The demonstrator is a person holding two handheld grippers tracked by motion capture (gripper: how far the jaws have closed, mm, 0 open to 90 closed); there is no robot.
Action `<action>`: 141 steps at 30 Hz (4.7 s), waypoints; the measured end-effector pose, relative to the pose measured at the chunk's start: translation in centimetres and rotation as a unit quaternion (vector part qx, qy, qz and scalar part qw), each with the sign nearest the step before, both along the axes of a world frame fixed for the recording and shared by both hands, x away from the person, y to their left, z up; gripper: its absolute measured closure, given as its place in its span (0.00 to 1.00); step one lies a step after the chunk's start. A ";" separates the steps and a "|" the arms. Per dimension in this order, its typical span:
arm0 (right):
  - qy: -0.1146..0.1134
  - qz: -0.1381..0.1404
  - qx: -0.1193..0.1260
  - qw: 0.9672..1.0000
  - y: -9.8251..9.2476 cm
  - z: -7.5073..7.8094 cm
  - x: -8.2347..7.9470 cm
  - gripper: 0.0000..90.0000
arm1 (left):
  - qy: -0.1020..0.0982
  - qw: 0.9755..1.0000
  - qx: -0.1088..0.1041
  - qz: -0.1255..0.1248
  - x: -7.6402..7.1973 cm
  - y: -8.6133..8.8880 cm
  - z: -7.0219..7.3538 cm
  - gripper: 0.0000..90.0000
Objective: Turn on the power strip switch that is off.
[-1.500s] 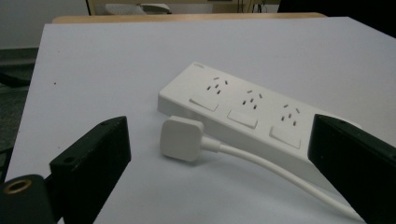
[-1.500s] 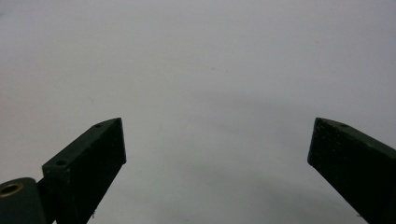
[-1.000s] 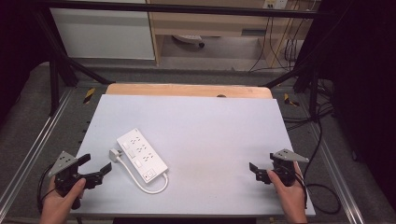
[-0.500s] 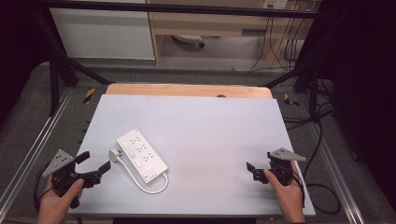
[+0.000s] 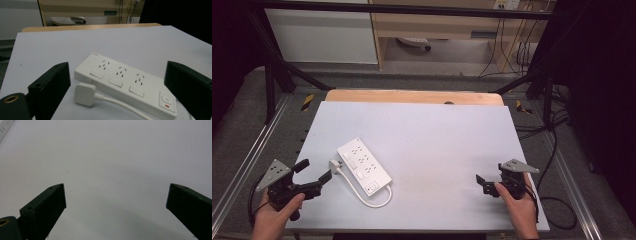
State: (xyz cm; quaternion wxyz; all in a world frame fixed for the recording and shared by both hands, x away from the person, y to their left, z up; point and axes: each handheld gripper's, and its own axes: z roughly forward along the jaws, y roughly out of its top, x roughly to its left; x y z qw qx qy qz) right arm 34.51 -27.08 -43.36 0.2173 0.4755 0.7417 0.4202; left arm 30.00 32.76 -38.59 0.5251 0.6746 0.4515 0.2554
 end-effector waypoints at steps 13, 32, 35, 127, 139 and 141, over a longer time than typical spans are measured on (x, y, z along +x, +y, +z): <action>0.005 0.002 -0.001 1.000 0.1 -0.1 0.0 0.03 | -0.022 1.000 -0.001 0.000 0.1 -0.2 0.5 0.06; 0.010 0.001 -0.001 1.000 0.1 -0.2 0.2 0.03 | -0.035 0.999 -0.008 0.004 1.0 -1.1 0.9 0.07; 0.011 0.001 -0.002 1.000 0.1 -0.2 0.1 0.03 | -0.034 0.999 -0.006 0.009 1.2 -1.2 0.7 0.07; 0.016 -0.002 0.003 1.000 -0.1 -0.3 0.0 0.03 | 0.049 0.993 0.053 -0.097 4.9 -4.8 -2.7 1.00; 0.016 -0.002 0.002 1.000 -0.1 -0.2 0.0 0.03 | 0.076 0.989 0.067 -0.104 5.2 -4.9 -3.3 1.00; 0.016 -0.002 0.002 1.000 -0.1 -0.2 0.0 0.03 | 0.079 0.989 0.068 -0.105 5.2 -5.0 -3.4 1.00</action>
